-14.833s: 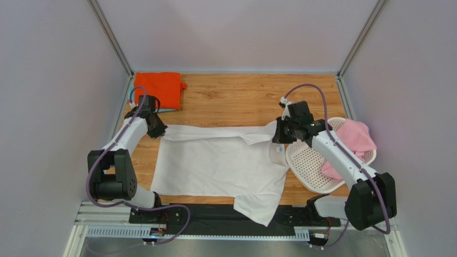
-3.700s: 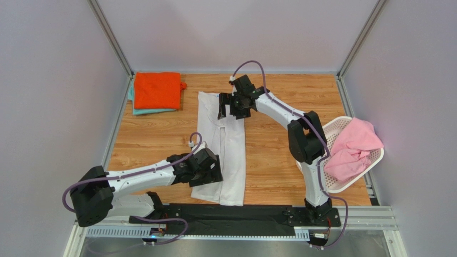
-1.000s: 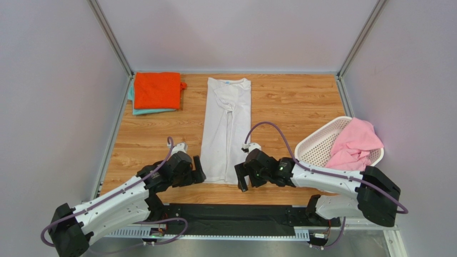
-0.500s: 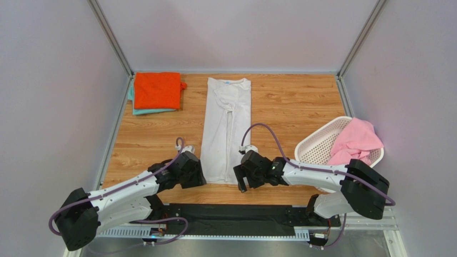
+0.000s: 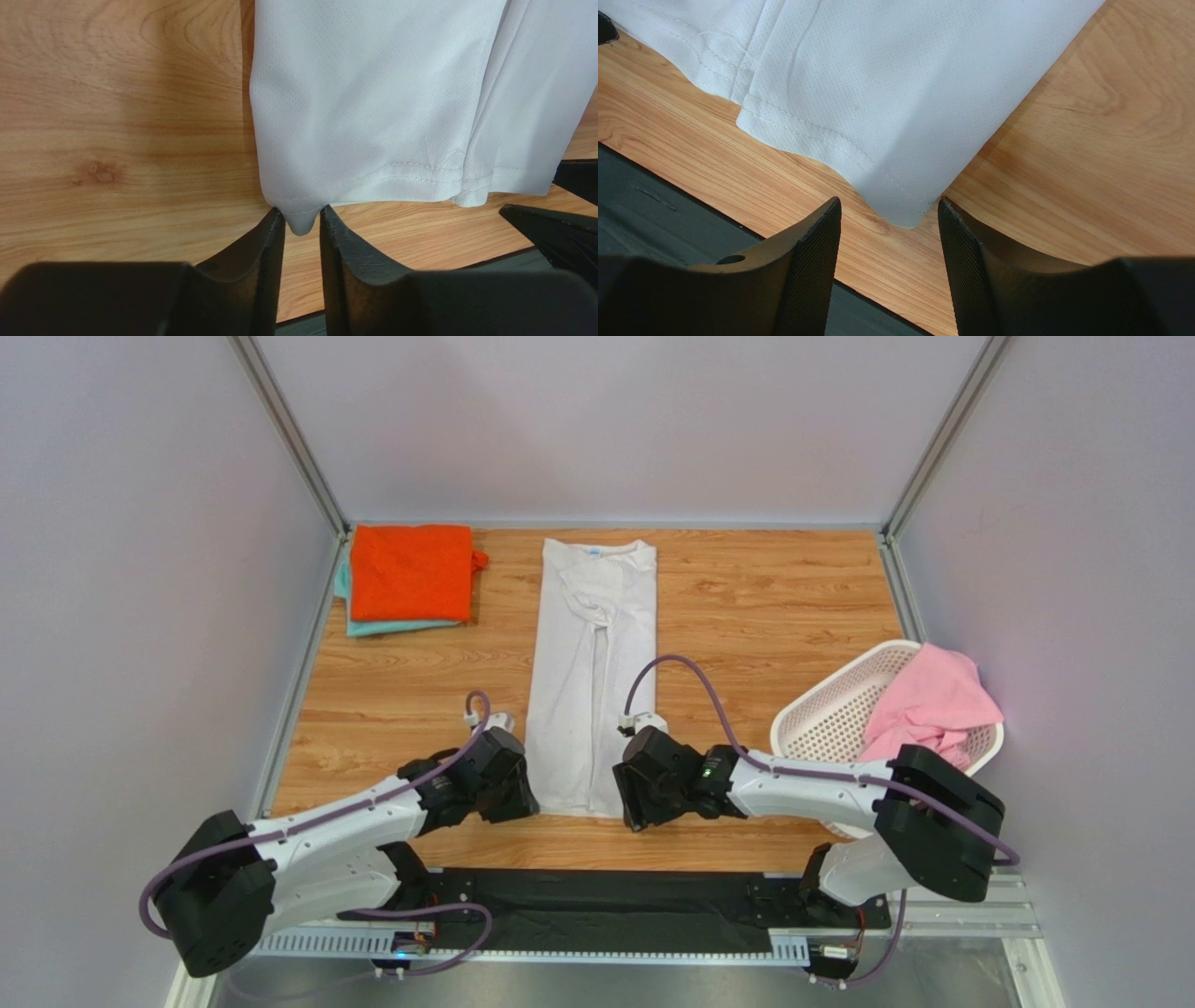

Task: Fold and stack the t-shirts
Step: Fold the tshirt

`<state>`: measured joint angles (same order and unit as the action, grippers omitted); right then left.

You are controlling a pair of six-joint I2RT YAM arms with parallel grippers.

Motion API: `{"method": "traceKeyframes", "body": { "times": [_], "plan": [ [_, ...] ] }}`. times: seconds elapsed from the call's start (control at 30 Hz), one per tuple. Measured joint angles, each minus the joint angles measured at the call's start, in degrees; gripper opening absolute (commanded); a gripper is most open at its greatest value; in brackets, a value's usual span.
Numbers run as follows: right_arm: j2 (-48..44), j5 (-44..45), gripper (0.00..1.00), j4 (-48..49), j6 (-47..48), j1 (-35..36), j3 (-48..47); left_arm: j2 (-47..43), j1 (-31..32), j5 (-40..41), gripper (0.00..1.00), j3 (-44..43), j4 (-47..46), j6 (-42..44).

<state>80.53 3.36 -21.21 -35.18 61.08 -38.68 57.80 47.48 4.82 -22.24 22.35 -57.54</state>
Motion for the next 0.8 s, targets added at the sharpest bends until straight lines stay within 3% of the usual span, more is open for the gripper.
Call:
{"method": "traceKeyframes", "body": {
  "times": [0.13, 0.17, 0.23, 0.27, 0.33, 0.8],
  "plan": [
    [0.90, -0.07, 0.32, 0.52, -0.24, 0.02, -0.11, 1.16, -0.07, 0.13, 0.14, -0.04, -0.94, 0.24],
    [1.11, -0.22, 0.28, 0.61, -0.35, 0.02, -0.22, 1.29, -0.11, 0.11, 0.00, -0.04, -1.11, 0.33],
    [1.62, -0.24, 0.22, 0.70, -0.61, 0.02, -0.44, 1.57, -0.15, 0.00, 0.00, -0.04, -1.42, 0.48],
    [1.81, -0.28, 0.11, 0.66, -0.63, 0.02, -0.59, 1.57, -0.15, -0.02, 0.00, -0.04, -1.49, 0.63],
    [2.32, -0.44, 0.01, 0.68, -0.85, 0.02, -0.72, 1.57, -0.15, -0.02, 0.00, -0.04, -1.51, 0.68],
    [-1.73, 1.36, 0.00, -1.42, -0.59, 0.02, -1.92, -6.64, -0.17, 2.75, 0.00, -0.13, 1.22, 2.62]
  ]
}}
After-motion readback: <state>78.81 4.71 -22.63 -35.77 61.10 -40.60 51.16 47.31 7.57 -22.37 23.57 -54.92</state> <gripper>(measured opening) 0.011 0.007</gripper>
